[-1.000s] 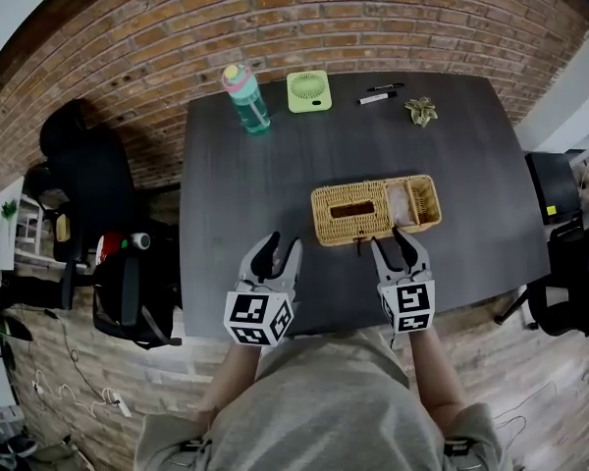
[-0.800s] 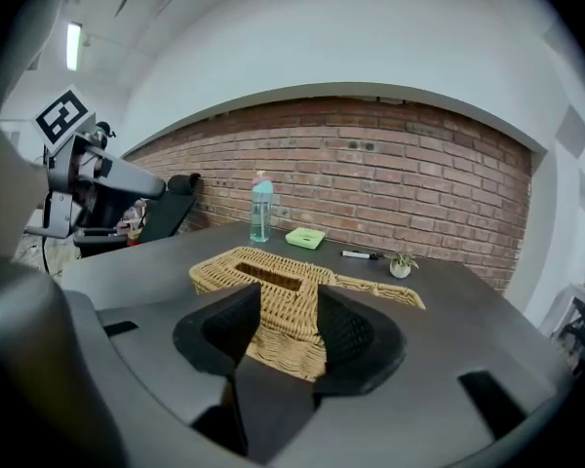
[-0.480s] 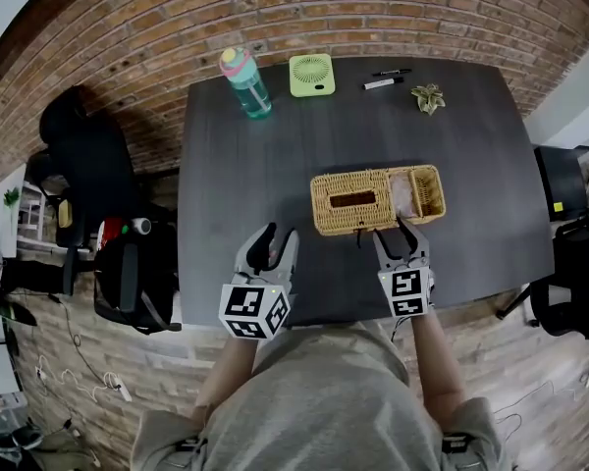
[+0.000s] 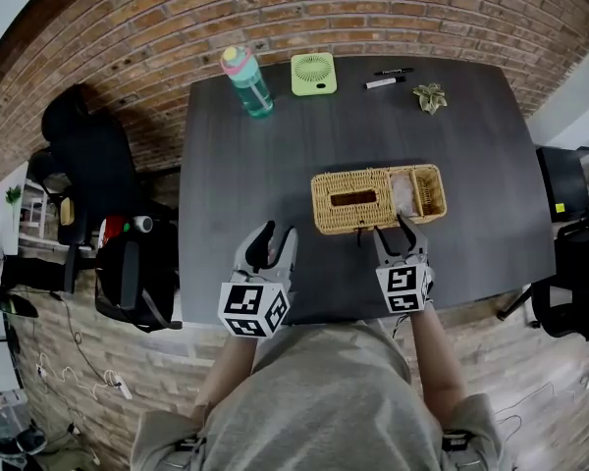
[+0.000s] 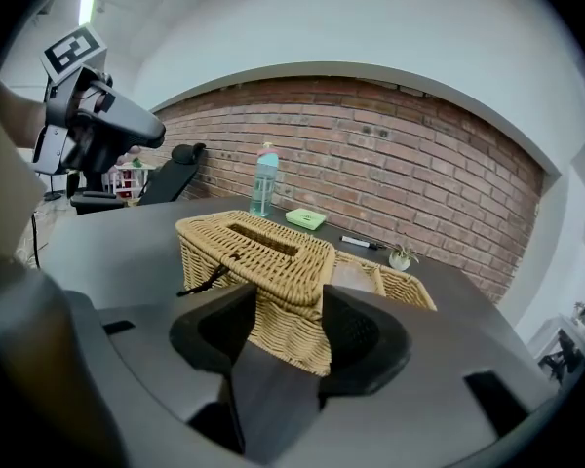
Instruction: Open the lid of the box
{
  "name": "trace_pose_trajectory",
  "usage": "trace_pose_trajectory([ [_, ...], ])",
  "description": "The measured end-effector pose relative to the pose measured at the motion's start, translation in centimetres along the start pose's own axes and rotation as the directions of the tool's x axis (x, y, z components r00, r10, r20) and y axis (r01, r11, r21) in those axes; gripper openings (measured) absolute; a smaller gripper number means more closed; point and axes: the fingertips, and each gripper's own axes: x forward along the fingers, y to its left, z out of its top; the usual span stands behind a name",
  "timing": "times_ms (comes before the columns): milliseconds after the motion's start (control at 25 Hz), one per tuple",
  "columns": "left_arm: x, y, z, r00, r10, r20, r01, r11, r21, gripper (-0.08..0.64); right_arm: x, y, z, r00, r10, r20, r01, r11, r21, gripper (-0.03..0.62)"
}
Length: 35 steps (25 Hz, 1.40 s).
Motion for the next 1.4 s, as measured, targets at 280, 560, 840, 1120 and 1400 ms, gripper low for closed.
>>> trace_pose_trajectory([
  [280, -0.1, -0.2, 0.3, 1.000, -0.003, 0.015, 0.003, 1.000, 0.000, 0.158, 0.0, 0.1, 0.3, 1.000, 0.000, 0.002, 0.000, 1.000, -0.009, 0.209],
  [560, -0.3, -0.2, 0.5, 1.000, -0.003, 0.026, 0.003, 1.000, -0.004, 0.158, -0.4, -0.4, 1.3, 1.000, 0.006, 0.023, -0.005, 1.000, -0.024, 0.209],
  [840, -0.4, -0.3, 1.0, 0.999, -0.004, 0.044, 0.005, 1.000, -0.004, 0.158, -1.1, -1.0, 3.4, 0.998, 0.012, 0.066, -0.010, 0.999, -0.039, 0.204],
  [1120, -0.6, -0.3, 1.2, 0.999, -0.004, 0.053, 0.004, 1.000, -0.004, 0.158, -1.3, -1.7, 5.5, 0.995, 0.041, 0.093, -0.034, 0.997, -0.069, 0.201],
  [1400, -0.6, -0.4, 1.3, 0.998, -0.006, 0.057, 0.007, 1.000, -0.006, 0.158, -1.1, -2.3, 7.2, 0.992, 0.060, 0.111, -0.053, 0.996, -0.065, 0.193],
])
